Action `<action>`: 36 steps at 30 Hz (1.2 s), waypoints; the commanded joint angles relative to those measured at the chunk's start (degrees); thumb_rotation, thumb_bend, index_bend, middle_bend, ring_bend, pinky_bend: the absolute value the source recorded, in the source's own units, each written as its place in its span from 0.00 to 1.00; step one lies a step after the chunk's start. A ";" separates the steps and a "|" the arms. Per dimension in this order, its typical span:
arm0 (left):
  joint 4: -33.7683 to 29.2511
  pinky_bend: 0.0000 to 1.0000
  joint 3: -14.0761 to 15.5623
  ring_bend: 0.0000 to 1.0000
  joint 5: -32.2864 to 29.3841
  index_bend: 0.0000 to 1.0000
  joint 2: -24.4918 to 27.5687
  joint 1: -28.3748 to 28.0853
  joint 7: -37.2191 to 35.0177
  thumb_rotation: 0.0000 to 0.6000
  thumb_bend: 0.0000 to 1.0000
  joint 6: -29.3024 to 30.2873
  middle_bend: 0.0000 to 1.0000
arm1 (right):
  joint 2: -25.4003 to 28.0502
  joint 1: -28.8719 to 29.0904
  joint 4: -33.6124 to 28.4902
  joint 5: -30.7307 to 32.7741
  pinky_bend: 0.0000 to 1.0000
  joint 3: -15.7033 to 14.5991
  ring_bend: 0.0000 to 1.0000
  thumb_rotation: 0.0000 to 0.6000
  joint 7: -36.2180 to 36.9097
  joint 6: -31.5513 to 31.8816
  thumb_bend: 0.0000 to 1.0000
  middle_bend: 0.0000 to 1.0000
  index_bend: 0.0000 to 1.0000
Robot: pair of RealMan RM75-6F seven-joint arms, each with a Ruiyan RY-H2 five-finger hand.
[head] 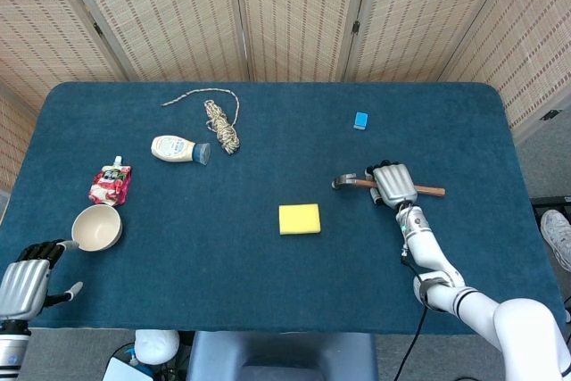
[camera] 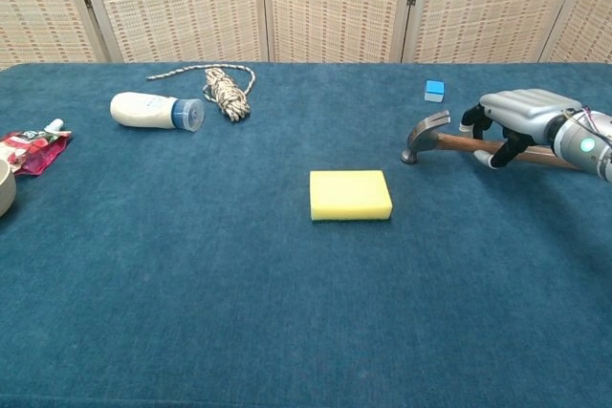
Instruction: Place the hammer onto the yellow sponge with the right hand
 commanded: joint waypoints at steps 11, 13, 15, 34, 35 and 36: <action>0.17 0.25 0.03 0.27 -0.12 0.32 0.01 0.09 -0.15 1.00 0.22 -0.19 0.31 | -0.56 0.05 0.06 -0.62 0.33 -0.12 0.29 1.00 -0.26 0.09 0.62 0.49 0.47; 0.20 0.25 0.09 0.27 -0.15 0.32 -0.02 0.09 -0.19 1.00 0.22 -0.34 0.31 | -0.77 -0.06 0.23 -0.91 0.33 -0.24 0.30 1.00 -0.13 0.41 0.66 0.50 0.48; 0.23 0.25 0.13 0.27 -0.19 0.32 -0.08 0.07 -0.24 1.00 0.22 -0.51 0.31 | -0.95 -0.19 0.48 -1.06 0.33 -0.34 0.32 1.00 0.14 0.42 0.71 0.51 0.50; -0.42 0.25 0.35 0.27 -0.45 0.33 0.47 0.02 -0.31 1.00 0.22 -1.35 0.31 | -0.76 -1.87 0.84 -2.90 0.57 0.73 0.63 1.00 9.28 2.74 1.00 0.68 0.56; -0.50 0.25 0.33 0.27 -0.49 0.33 0.52 0.00 -0.28 1.00 0.22 -1.38 0.31 | -0.51 -1.90 0.57 -2.95 0.59 0.87 0.64 1.00 9.90 2.74 1.00 0.69 0.56; -0.67 0.25 0.33 0.27 -0.55 0.34 0.62 -0.03 -0.22 1.00 0.22 -1.50 0.31 | -0.13 -1.93 0.10 -3.07 0.62 1.03 0.65 1.00 10.78 2.73 1.00 0.70 0.56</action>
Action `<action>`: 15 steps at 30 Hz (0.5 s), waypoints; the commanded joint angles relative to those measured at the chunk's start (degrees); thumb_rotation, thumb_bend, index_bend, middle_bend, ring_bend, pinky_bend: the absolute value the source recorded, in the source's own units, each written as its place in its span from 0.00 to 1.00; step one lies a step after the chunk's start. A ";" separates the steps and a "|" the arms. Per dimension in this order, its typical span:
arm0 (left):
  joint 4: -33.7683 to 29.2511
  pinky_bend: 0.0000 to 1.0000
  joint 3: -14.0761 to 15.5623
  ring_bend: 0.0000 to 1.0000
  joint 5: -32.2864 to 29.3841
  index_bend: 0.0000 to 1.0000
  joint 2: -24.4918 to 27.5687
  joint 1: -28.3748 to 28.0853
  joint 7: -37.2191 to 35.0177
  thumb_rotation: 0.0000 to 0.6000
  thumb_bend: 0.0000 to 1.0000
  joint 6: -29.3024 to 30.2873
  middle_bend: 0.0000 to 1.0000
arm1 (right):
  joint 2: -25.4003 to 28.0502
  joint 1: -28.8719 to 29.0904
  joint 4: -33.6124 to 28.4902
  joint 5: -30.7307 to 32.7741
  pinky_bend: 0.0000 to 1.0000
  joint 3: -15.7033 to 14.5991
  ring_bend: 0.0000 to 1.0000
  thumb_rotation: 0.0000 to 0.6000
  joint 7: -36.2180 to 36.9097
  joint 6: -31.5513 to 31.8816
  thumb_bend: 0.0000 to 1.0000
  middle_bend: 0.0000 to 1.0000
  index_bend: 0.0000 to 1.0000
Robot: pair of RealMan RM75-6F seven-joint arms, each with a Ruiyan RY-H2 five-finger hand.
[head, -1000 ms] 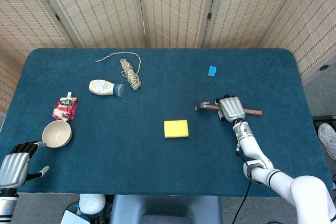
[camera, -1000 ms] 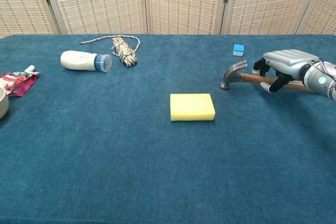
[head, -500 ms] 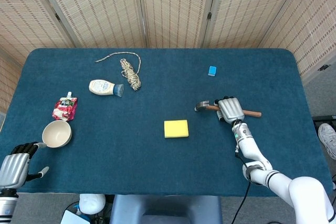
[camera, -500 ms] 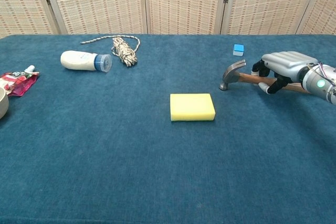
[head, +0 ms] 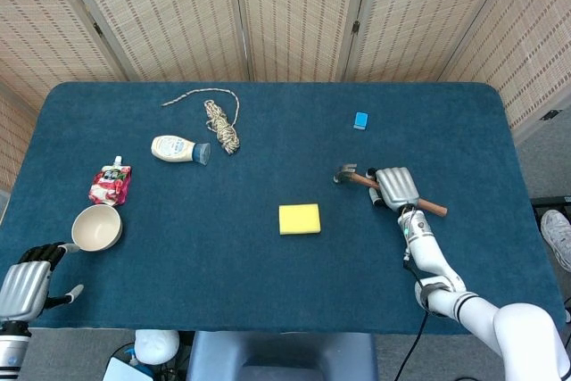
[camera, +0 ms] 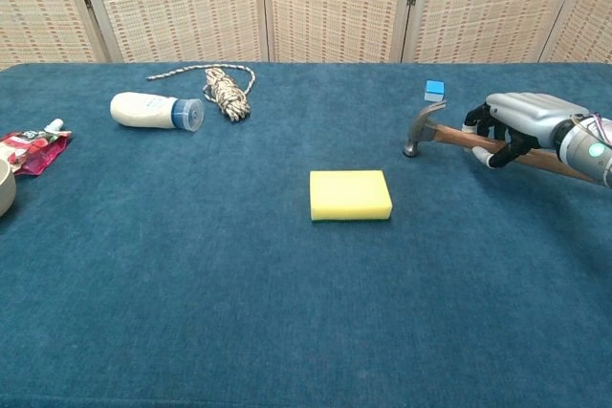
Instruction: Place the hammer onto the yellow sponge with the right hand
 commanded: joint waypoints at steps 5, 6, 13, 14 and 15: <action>-0.94 0.25 0.01 0.27 0.05 0.36 0.49 -0.24 0.21 1.00 0.22 -0.40 0.31 | 2.50 -0.26 -2.49 -2.16 0.72 0.41 0.70 1.00 4.94 1.37 1.00 0.72 0.61; -1.07 0.25 -0.02 0.27 0.05 0.36 0.57 -0.27 0.29 1.00 0.22 -0.42 0.31 | 3.05 -0.26 -3.13 -2.59 0.74 0.42 0.71 1.00 5.79 1.65 1.00 0.73 0.62; -1.64 0.25 -0.15 0.27 0.08 0.36 0.84 -0.47 0.72 1.00 0.22 -0.48 0.31 | 7.44 0.28 -9.31 -6.62 0.81 -0.33 0.81 1.00 10.32 3.01 1.00 0.77 0.68; -1.71 0.25 -0.14 0.27 0.10 0.36 0.84 -0.50 0.82 1.00 0.22 -0.51 0.31 | 7.89 0.35 -10.09 -7.41 0.83 -0.48 0.82 1.00 10.72 3.70 1.00 0.78 0.69; -1.80 0.25 -0.12 0.27 0.09 0.36 0.84 -0.52 0.92 1.00 0.22 -0.55 0.31 | 8.48 0.42 -11.20 -8.22 0.84 -0.60 0.84 1.00 11.31 4.41 1.00 0.80 0.71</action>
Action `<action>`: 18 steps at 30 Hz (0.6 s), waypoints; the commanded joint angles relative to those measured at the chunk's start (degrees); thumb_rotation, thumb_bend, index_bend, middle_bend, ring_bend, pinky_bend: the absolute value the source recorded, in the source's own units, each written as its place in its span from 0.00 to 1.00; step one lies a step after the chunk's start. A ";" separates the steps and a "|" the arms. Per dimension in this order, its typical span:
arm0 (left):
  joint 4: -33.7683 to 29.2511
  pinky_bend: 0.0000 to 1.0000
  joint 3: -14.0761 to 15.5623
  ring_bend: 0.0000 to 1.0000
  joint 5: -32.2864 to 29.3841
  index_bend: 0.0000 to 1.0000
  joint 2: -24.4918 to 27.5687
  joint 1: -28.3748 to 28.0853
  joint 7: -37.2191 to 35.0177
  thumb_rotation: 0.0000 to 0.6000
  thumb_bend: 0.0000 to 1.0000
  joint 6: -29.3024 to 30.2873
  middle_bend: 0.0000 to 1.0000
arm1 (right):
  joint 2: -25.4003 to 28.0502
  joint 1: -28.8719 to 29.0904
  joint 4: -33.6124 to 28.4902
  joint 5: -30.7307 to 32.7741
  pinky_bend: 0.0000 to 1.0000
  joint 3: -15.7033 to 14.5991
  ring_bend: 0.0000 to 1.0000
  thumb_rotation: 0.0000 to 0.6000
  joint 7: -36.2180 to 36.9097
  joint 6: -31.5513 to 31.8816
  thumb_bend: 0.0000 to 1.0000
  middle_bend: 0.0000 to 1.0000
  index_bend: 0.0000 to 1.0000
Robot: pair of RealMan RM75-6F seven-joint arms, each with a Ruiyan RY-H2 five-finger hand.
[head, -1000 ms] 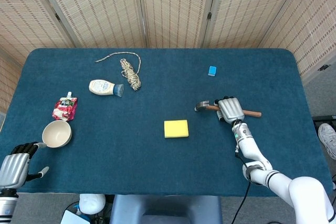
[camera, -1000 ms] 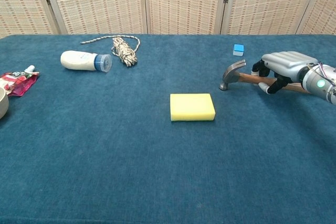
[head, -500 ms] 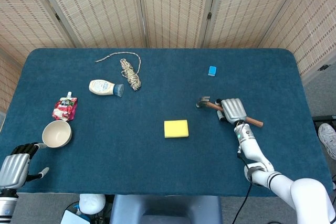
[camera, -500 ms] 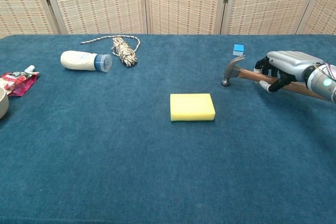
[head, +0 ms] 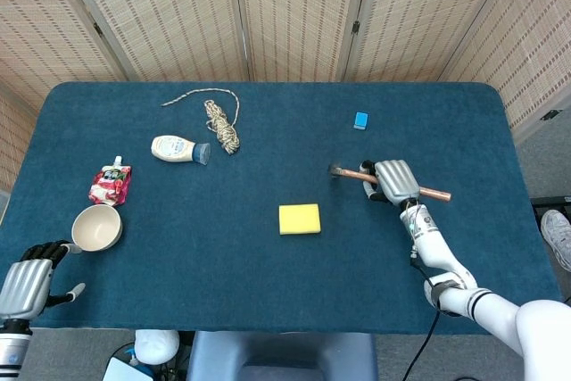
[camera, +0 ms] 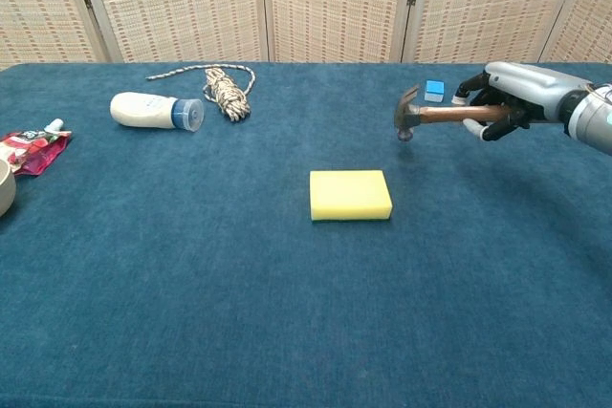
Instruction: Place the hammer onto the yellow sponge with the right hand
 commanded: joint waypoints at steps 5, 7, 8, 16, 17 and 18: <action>-0.45 0.25 0.00 0.27 -0.16 0.36 0.27 -0.01 0.53 1.00 0.22 -0.02 0.31 | 5.21 1.05 -8.13 -3.48 0.90 -0.97 0.90 1.00 2.37 0.98 1.00 0.83 0.73; -0.60 0.25 0.00 0.27 -0.17 0.36 0.40 0.02 0.73 1.00 0.22 0.06 0.31 | 6.62 1.43 -10.21 -3.74 0.91 -1.34 0.92 1.00 1.95 -0.01 1.00 0.83 0.74; -0.71 0.25 0.02 0.27 -0.17 0.36 0.47 0.03 0.82 1.00 0.22 0.08 0.31 | 7.36 1.63 -11.34 -3.76 0.92 -1.48 0.93 1.00 1.84 -0.61 1.00 0.84 0.76; -1.69 0.25 0.30 0.27 -0.19 0.36 0.79 0.28 1.79 1.00 0.22 0.25 0.31 | 12.95 2.76 -21.22 -3.57 0.99 -2.96 1.00 1.00 1.50 -5.11 1.00 0.89 0.79; -1.84 0.25 0.32 0.27 -0.17 0.36 0.85 0.32 1.97 1.00 0.22 0.33 0.31 | 13.46 2.79 -22.16 -3.77 1.00 -3.28 1.00 1.00 1.52 -5.37 1.00 0.89 0.79; -1.96 0.25 0.31 0.27 -0.18 0.36 0.89 0.34 2.09 1.00 0.22 0.38 0.31 | 13.73 2.75 -22.71 -3.98 1.00 -3.55 1.00 1.00 1.49 -5.38 1.00 0.89 0.80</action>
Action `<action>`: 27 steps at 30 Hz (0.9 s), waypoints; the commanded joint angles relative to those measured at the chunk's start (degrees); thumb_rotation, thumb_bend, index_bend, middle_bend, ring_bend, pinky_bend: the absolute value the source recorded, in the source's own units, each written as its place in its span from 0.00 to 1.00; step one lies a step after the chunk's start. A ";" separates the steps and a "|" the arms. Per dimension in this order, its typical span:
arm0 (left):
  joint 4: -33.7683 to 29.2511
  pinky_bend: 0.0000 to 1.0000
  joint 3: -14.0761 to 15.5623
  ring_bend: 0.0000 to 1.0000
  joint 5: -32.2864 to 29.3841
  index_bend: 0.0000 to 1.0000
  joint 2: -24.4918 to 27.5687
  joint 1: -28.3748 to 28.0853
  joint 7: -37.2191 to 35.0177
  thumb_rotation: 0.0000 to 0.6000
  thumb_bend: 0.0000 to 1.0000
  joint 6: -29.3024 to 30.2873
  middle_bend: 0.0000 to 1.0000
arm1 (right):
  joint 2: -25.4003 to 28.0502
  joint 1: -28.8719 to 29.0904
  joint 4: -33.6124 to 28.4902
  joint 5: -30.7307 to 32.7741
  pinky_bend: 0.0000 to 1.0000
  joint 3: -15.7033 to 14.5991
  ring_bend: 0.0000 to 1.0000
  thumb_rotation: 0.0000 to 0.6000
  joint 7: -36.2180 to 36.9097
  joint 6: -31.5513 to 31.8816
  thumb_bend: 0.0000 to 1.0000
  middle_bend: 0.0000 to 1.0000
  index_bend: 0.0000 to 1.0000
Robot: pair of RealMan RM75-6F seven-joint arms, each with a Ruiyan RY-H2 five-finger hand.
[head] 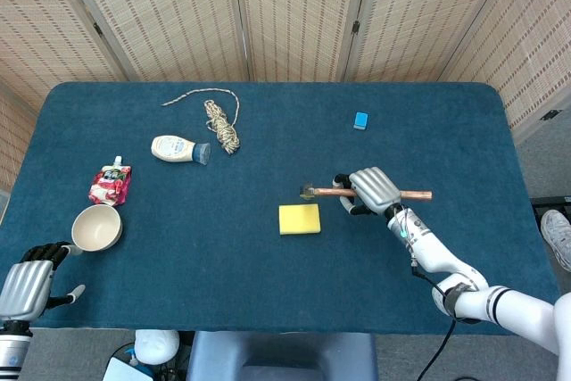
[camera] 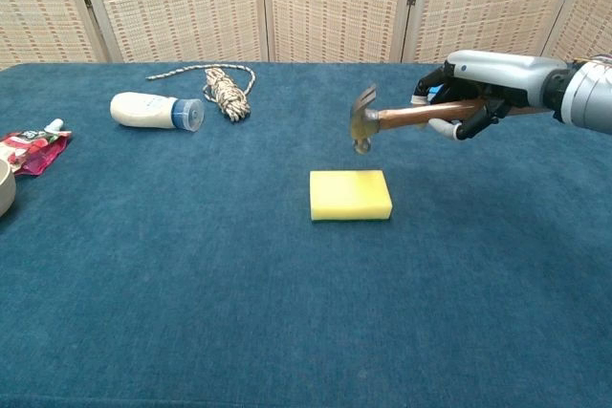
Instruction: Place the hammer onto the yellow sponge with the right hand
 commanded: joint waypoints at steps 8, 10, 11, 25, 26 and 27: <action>-1.19 0.25 0.10 0.27 0.05 0.36 0.38 -0.03 1.15 1.00 0.22 0.00 0.31 | 3.02 -0.55 -4.34 -0.64 1.00 -2.72 1.00 1.00 1.32 -1.27 1.00 0.91 0.80; -1.33 0.25 0.10 0.27 0.04 0.36 0.31 -0.08 1.36 1.00 0.22 -0.09 0.31 | 2.88 -0.88 -4.15 -0.46 1.00 -3.04 1.00 1.00 1.99 -1.21 1.00 0.91 0.80; -1.37 0.25 0.09 0.27 0.04 0.36 0.29 -0.13 1.42 1.00 0.22 -0.14 0.31 | 2.79 -0.98 -4.08 -0.43 1.00 -3.13 1.00 1.00 2.37 -1.18 1.00 0.91 0.80; -1.45 0.25 0.17 0.27 -0.14 0.36 0.39 -0.12 1.42 1.00 0.22 -0.27 0.31 | 1.03 -0.60 -3.19 -1.44 1.00 -2.94 1.00 1.00 4.06 0.37 1.00 0.91 0.81; -1.42 0.25 0.16 0.27 -0.18 0.36 0.38 -0.11 1.41 1.00 0.22 -0.27 0.31 | 0.97 -0.59 -3.19 -1.44 1.00 -2.90 1.00 1.00 4.10 0.49 1.00 0.91 0.81; -1.38 0.25 0.16 0.27 -0.21 0.36 0.36 -0.09 1.39 1.00 0.22 -0.26 0.31 | 0.88 -0.58 -3.14 -1.41 1.00 -2.88 1.00 1.00 4.13 0.55 1.00 0.91 0.81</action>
